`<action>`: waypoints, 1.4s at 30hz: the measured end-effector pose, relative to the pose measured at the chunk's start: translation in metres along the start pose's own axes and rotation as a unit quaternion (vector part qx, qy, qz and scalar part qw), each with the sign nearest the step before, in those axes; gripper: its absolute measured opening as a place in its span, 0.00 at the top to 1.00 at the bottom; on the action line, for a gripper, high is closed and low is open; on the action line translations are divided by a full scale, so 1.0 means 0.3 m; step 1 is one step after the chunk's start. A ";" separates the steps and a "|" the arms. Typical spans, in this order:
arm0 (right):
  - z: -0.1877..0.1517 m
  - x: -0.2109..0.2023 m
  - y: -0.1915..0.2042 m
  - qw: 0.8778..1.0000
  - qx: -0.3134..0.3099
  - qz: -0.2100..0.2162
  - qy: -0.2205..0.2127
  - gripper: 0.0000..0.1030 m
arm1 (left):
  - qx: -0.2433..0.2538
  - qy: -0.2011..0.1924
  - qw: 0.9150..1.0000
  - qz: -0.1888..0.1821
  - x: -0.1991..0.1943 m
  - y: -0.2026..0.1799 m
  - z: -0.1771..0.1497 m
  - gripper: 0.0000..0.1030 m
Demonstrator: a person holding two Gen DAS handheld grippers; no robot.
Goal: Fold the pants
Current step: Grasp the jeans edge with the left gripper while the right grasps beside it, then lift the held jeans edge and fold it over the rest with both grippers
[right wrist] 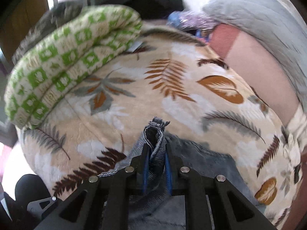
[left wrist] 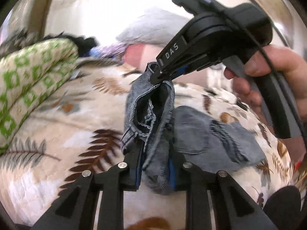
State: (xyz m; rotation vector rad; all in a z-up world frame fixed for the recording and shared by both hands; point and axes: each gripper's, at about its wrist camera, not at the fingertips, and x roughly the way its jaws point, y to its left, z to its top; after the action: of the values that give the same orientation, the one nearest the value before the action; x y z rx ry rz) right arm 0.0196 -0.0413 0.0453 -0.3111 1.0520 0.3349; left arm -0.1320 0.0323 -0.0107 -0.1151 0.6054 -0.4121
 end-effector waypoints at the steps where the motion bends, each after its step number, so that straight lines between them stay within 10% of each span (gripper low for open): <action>1: -0.023 -0.027 -0.028 1.000 0.009 0.000 -0.011 0.86 | 0.014 -0.005 1.000 -0.001 -0.018 -0.040 0.001 0.78; 17: -0.464 -0.382 -0.734 0.968 0.211 -0.016 -0.137 0.86 | 0.171 0.033 0.979 -0.105 0.145 -0.668 0.066 0.83; 23: -0.649 -0.323 -0.869 0.953 0.265 0.069 -0.127 0.82 | 0.191 0.061 0.974 -0.104 0.200 -0.732 -0.003 0.83; 25: -0.677 -0.268 -0.886 0.934 0.303 0.133 -0.131 0.73 | 0.174 0.074 0.976 -0.109 0.199 -0.709 -0.007 0.83; 27: -0.693 -0.203 -0.900 0.909 0.349 0.187 -0.131 0.27 | 0.175 0.074 0.976 -0.105 0.181 -0.695 -0.010 0.83; 32: -0.666 -0.066 -0.904 0.873 0.405 0.235 -0.136 0.26 | 0.191 0.065 0.974 -0.108 0.130 -0.680 -0.015 0.83; 37: -0.627 0.018 -0.896 0.879 0.411 0.211 -0.115 0.26 | 0.206 0.055 0.968 -0.131 0.033 -0.629 -0.042 0.70; 42: -0.640 0.085 -0.885 0.882 0.407 0.218 -0.095 0.26 | 0.244 -0.005 0.967 -0.071 -0.065 -0.543 -0.054 0.32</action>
State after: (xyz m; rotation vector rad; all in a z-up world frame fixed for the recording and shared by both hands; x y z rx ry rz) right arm -0.0107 -0.3567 -0.0421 0.7163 0.9730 0.2859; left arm -0.2117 -0.1082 0.0229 0.3132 0.4725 -0.6884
